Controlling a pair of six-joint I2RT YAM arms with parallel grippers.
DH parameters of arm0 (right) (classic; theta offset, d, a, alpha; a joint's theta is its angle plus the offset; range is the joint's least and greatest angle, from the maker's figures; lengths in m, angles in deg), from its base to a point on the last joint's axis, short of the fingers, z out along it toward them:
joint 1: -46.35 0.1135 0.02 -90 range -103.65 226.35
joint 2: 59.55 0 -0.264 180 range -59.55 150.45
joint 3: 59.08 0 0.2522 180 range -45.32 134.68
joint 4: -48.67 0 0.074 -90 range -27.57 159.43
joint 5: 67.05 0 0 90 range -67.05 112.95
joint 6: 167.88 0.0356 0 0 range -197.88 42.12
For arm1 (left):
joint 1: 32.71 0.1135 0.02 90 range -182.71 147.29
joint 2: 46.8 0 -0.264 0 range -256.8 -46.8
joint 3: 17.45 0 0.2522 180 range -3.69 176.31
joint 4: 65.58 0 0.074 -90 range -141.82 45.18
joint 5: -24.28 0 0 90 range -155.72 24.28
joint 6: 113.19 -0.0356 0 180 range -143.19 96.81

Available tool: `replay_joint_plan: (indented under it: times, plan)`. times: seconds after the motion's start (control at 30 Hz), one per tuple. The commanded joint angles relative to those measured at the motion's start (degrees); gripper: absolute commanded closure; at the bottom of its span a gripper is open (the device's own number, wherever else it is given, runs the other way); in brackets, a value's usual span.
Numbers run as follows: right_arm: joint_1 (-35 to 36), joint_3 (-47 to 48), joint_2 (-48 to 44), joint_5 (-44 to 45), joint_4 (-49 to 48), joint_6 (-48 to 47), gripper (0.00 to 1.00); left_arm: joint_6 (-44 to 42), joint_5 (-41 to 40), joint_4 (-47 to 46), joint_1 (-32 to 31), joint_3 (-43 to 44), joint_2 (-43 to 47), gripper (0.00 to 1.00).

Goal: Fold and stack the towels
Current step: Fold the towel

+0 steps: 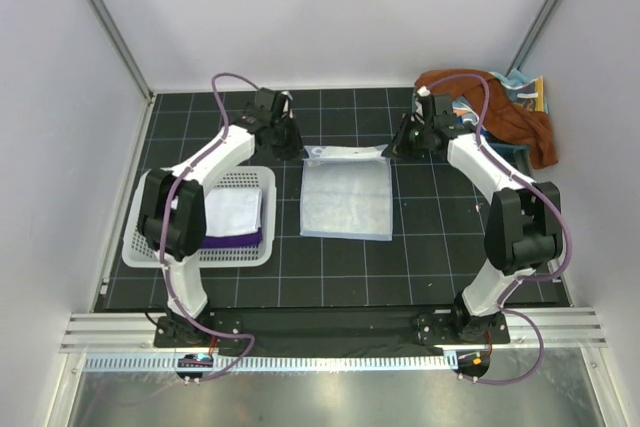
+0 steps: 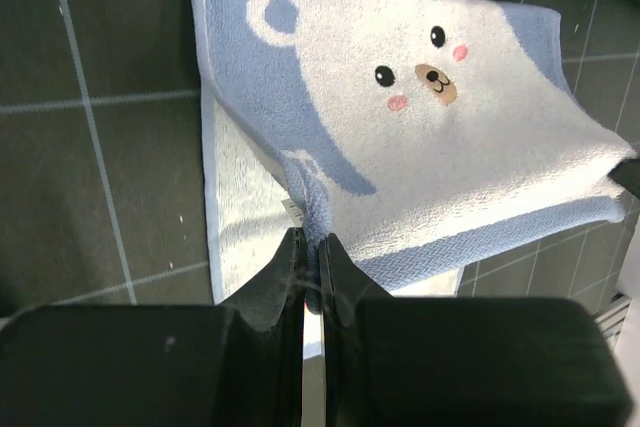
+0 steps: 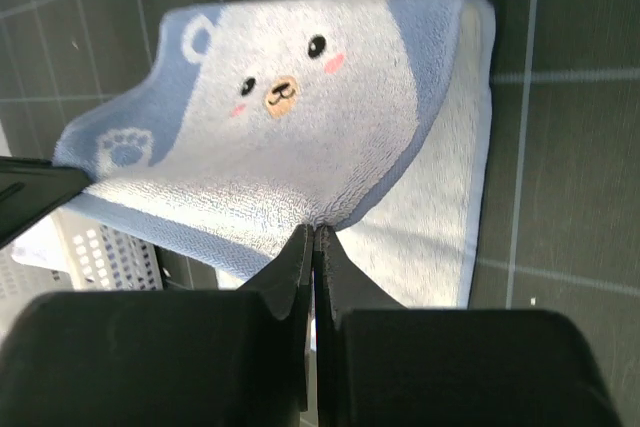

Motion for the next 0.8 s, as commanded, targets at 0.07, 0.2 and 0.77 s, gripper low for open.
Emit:
replay_joint_plan:
  times: [0.07,0.2,0.77]
  plan:
    - [2.08,-6.17,-6.45,4.35,-1.16,0.52,0.99,-0.50,-1.75,-1.74,-1.34,-5.59,6.55,1.00]
    - [3.31,-9.86,-9.00,5.67,-0.98,0.69,0.99,-0.58,-3.06,-1.74,-2.83,-9.37,9.36,1.00]
    - [4.37,-16.90,-15.95,7.52,0.34,0.35,0.99,-1.46,-11.50,1.69,-10.30,-15.44,13.49,1.00]
